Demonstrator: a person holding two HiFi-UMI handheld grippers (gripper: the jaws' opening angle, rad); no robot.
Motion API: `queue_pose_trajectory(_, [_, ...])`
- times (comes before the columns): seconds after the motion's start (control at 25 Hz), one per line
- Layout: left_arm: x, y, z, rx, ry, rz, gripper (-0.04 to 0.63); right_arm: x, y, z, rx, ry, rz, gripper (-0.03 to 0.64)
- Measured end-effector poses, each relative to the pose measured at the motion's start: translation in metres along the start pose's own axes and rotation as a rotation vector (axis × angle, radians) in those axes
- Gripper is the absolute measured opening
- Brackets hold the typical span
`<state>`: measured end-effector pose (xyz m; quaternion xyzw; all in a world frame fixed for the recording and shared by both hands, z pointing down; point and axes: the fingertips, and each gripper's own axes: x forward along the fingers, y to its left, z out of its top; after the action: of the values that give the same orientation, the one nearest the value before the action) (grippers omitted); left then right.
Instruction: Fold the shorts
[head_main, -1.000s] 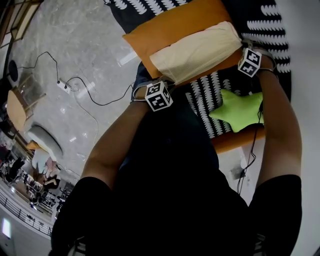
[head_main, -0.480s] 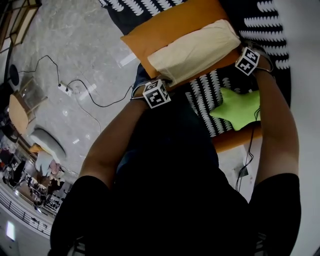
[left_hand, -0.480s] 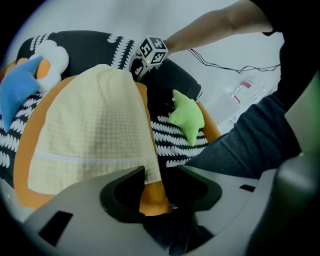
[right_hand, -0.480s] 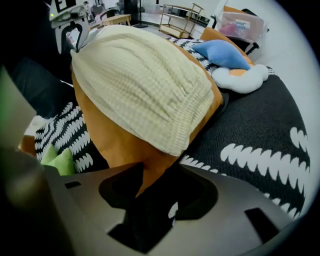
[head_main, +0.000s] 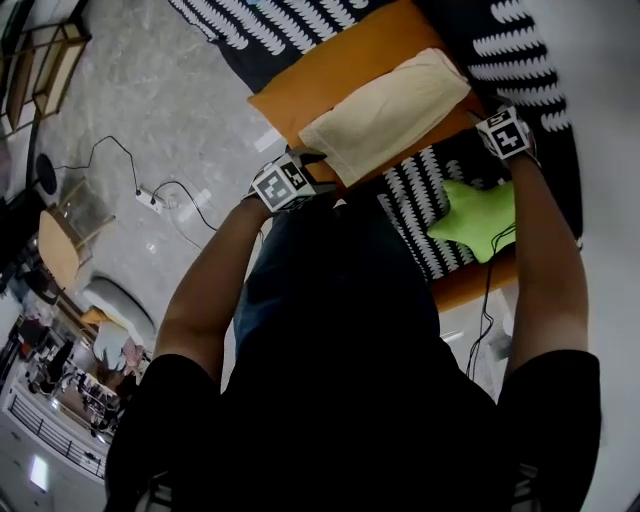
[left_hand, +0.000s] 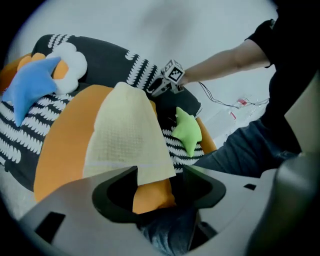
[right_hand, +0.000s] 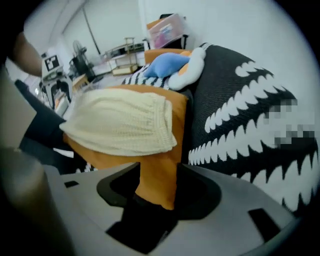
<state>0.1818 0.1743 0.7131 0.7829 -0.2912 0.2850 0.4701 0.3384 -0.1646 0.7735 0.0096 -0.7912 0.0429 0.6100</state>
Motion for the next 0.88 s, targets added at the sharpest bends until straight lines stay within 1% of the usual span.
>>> queue_pose_trajectory(0.12, [-0.016, 0.024, 0.031, -0.008, -0.029, 0.011, 0.293, -0.003, -0.004, 0.011, 0.2, -0.144, 0.042, 0.247])
queue_pose_trajectory(0.28, [-0.026, 0.058, 0.078, 0.041, -0.037, 0.016, 0.293, -0.009, -0.005, 0.021, 0.421, -0.268, 0.077, 0.256])
queue_pose_trajectory(0.4, [-0.026, 0.08, 0.117, 0.053, -0.051, 0.006, 0.293, -0.008, -0.009, 0.027, 0.525, -0.334, 0.084, 0.256])
queue_pose_trajectory(0.52, [-0.021, 0.092, 0.154, 0.061, -0.068, -0.027, 0.293, -0.006, -0.012, 0.03, 0.612, -0.38, 0.082, 0.258])
queue_pose_trajectory(0.72, [-0.002, 0.109, 0.202, 0.094, -0.06, -0.077, 0.293, -0.002, -0.024, 0.032, 0.781, -0.465, 0.061, 0.256])
queue_pose_trajectory(0.8, [0.008, 0.116, 0.221, 0.087, -0.081, -0.103, 0.295, 0.005, -0.029, 0.034, 0.843, -0.493, 0.065, 0.256])
queue_pose_trajectory(0.88, [0.02, 0.123, 0.242, 0.069, -0.106, -0.133, 0.295, 0.011, -0.034, 0.038, 0.917, -0.526, 0.09, 0.257])
